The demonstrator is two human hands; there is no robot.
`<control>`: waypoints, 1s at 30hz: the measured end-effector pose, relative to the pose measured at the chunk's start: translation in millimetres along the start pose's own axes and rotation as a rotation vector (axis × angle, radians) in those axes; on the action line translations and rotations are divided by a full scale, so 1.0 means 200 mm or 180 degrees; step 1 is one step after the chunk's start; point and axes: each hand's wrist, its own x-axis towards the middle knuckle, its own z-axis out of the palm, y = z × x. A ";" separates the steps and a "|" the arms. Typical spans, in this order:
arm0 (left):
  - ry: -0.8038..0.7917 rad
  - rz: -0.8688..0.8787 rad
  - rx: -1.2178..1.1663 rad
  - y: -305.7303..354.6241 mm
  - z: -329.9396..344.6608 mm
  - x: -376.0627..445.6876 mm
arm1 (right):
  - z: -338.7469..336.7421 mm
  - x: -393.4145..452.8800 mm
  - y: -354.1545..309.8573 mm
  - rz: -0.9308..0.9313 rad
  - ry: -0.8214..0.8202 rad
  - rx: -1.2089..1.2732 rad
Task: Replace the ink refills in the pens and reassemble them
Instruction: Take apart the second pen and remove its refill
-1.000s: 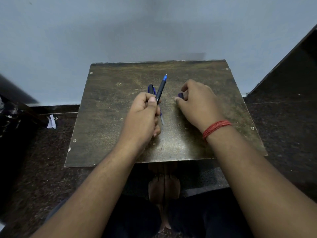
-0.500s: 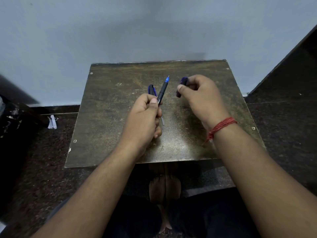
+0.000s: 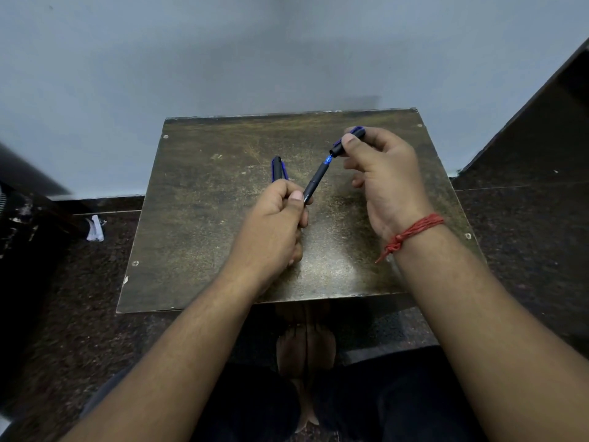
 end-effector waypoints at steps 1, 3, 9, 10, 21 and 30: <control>-0.0010 -0.0002 0.0003 0.00 0.00 0.00 | 0.00 0.00 0.00 0.0009 -0.0056 -0.0018; -0.0031 -0.0019 -0.0010 0.00 0.00 0.00 | 0.01 -0.01 0.00 -0.0001 -0.0160 -0.0064; -0.0020 -0.0047 -0.0130 0.01 -0.01 0.00 | 0.03 -0.04 -0.01 -0.0244 -0.0527 -0.0317; -0.0009 -0.0049 -0.0168 0.01 -0.01 0.00 | 0.04 -0.04 -0.01 -0.0287 -0.0602 -0.0400; 0.0096 0.0026 -0.0580 0.02 -0.02 0.01 | 0.10 -0.07 0.03 -0.0396 -0.0826 -0.0546; 0.0177 0.0120 -0.0459 0.01 -0.02 0.01 | 0.15 -0.09 0.05 -0.0457 -0.0653 -0.0641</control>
